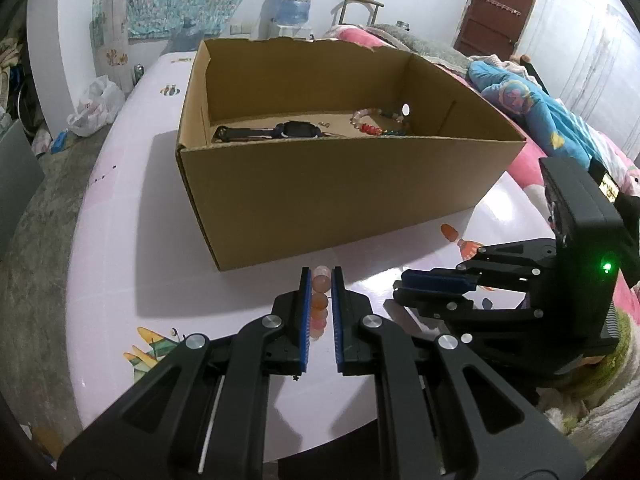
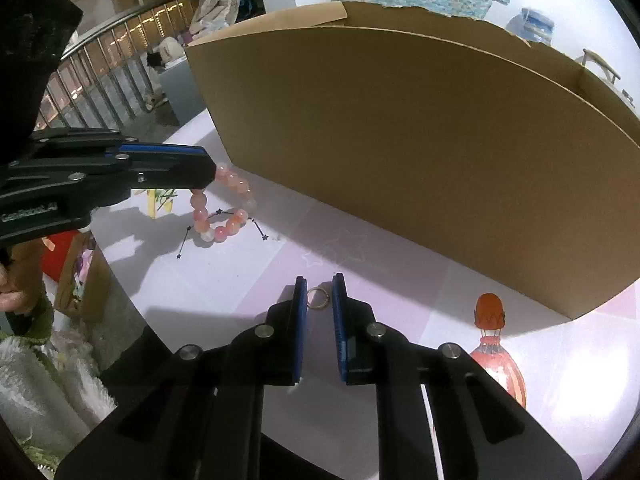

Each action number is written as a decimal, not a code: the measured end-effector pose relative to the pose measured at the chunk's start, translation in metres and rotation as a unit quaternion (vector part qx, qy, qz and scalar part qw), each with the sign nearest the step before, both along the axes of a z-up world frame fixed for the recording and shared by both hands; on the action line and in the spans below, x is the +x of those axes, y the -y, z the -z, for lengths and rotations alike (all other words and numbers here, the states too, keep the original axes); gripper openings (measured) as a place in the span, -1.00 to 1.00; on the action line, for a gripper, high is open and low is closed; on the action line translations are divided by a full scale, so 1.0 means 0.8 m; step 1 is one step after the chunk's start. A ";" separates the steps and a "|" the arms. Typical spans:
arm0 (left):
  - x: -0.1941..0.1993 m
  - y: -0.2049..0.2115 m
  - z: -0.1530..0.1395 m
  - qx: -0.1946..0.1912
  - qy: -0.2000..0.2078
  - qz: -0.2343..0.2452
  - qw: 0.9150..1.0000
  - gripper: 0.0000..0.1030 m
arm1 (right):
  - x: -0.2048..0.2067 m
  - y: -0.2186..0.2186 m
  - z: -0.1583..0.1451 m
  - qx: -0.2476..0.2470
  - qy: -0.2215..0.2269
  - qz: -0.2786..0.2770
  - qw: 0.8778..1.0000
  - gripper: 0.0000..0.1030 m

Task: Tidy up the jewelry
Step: 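Lower the bead bracelet and gold ring into the box with both tools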

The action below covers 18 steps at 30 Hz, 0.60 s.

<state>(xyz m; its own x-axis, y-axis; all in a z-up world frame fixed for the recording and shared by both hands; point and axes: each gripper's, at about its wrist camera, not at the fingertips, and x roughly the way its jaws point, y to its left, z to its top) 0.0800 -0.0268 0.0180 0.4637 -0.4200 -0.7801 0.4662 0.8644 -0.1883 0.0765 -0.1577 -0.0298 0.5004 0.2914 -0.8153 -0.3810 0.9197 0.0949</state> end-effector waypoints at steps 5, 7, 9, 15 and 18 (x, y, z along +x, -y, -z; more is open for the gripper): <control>0.003 -0.003 0.008 -0.001 -0.010 -0.004 1.000 -0.83 | -0.001 -0.003 -0.002 -0.007 0.008 -0.004 1.000 -0.79; 0.004 -0.002 0.009 -0.001 -0.010 -0.005 1.000 -0.83 | -0.002 -0.004 -0.002 -0.006 0.011 0.000 1.000 -0.79; 0.003 -0.003 0.008 -0.001 -0.009 -0.006 1.000 -0.83 | -0.003 -0.002 -0.002 0.000 0.011 0.007 1.000 -0.79; -0.002 -0.004 -0.003 -0.001 0.000 -0.007 1.000 -0.83 | -0.017 0.008 -0.017 0.009 0.025 0.018 0.999 -0.79; -0.006 -0.008 -0.022 -0.014 0.006 -0.002 1.000 -0.83 | -0.027 0.014 -0.045 0.019 0.042 0.023 0.999 -0.79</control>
